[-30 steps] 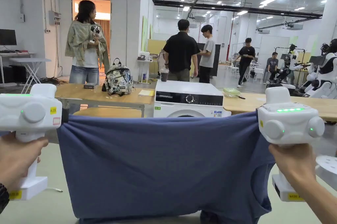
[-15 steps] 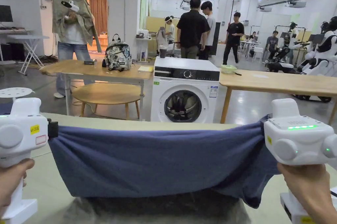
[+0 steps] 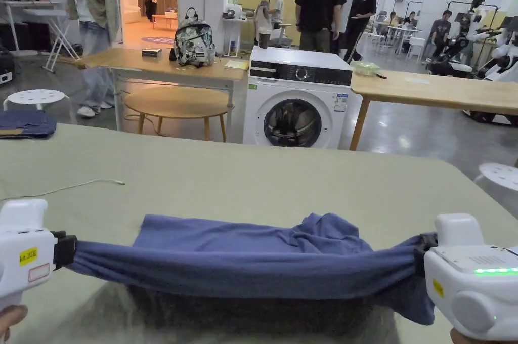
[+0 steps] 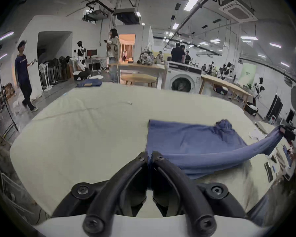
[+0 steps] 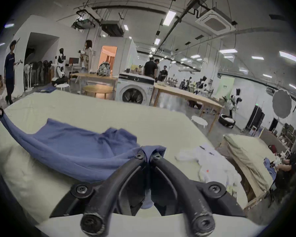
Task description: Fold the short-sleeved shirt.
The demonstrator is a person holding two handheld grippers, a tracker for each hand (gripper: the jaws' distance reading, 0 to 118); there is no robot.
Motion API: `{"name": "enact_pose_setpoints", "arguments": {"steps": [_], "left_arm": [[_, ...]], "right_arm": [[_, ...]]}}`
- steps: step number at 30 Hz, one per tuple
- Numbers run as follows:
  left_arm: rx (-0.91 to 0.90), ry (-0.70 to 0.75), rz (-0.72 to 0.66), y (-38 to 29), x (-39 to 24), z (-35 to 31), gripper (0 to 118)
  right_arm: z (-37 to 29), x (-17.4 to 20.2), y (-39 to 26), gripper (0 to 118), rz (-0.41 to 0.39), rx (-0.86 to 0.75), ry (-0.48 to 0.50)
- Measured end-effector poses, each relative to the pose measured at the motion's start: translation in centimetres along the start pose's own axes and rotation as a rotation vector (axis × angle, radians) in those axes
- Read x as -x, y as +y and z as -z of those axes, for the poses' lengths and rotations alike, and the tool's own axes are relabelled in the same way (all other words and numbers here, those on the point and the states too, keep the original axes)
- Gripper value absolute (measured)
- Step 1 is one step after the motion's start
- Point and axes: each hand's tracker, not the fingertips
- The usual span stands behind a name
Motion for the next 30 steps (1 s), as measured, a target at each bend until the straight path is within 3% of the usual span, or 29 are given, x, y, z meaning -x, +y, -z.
{"name": "enact_pose_setpoints", "arguments": {"steps": [8, 16, 30], "left_arm": [[0.180, 0.024, 0.027, -6.8, 0.4, 1.1, 0], [0.379, 0.014, 0.019, -10.6, 1.0, 3.9, 0], [0.496, 0.028, 0.034, -13.2, 2.5, 6.9, 0]], "right_arm": [[-2.2, 1.8, -6.3, 2, -0.080, 0.217, 0.028], [0.8, 1.3, -12.2, 2, -0.120, 0.465, 0.078], [2.8, 1.4, -15.8, 6, -0.044, 0.594, 0.111]]}}
